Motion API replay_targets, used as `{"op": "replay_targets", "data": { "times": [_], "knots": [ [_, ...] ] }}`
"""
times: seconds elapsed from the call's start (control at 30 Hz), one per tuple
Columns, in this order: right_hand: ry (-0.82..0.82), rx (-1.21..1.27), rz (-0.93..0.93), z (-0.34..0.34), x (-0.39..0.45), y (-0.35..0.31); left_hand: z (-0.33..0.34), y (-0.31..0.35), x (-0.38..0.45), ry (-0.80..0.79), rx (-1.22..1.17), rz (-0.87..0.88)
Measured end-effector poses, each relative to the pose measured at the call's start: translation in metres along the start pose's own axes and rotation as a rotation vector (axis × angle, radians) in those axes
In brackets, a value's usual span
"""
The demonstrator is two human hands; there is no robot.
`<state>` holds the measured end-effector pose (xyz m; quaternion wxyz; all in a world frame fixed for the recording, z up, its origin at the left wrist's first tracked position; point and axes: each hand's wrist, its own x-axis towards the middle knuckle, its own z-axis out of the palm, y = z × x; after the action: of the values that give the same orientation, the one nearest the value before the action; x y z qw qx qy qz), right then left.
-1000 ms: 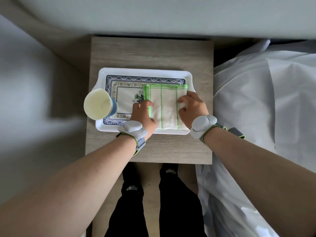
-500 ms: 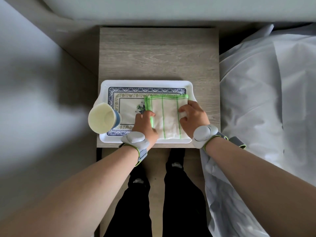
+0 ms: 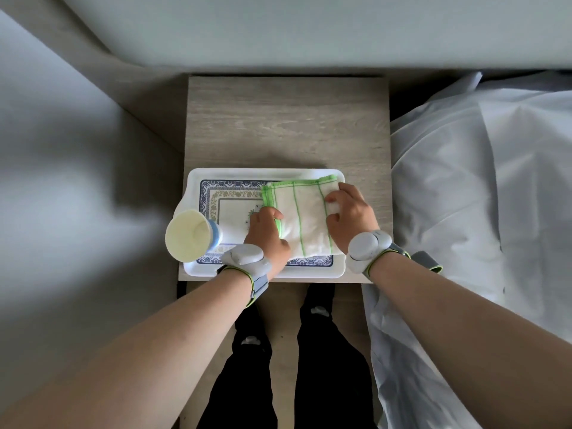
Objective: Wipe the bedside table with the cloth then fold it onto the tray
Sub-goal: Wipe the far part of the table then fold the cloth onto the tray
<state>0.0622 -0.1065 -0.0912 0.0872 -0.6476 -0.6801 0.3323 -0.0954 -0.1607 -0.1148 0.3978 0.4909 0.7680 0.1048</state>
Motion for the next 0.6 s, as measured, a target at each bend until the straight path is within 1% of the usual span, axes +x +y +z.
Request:
{"op": "replay_targets", "data": {
  "times": [0.1,0.27,0.37,0.47,0.6],
  "knots": [
    [0.011,0.0,0.0,-0.017,0.022,-0.003,-0.011,0.02,0.017,0.014,-0.007,0.038],
    [0.067,-0.002,0.0,-0.048,0.064,-0.001,-0.025,0.055,0.064,-0.007,0.014,0.132],
    [0.101,-0.002,0.015,-0.064,0.093,0.011,-0.019,0.08,0.093,0.055,0.028,0.173],
    [0.117,-0.012,0.054,-0.075,0.116,0.023,-0.01,0.099,0.118,0.071,0.038,0.172],
    [0.116,-0.023,0.057,-0.081,0.137,0.042,0.005,0.114,0.143,0.066,0.094,0.16]
  ]
}}
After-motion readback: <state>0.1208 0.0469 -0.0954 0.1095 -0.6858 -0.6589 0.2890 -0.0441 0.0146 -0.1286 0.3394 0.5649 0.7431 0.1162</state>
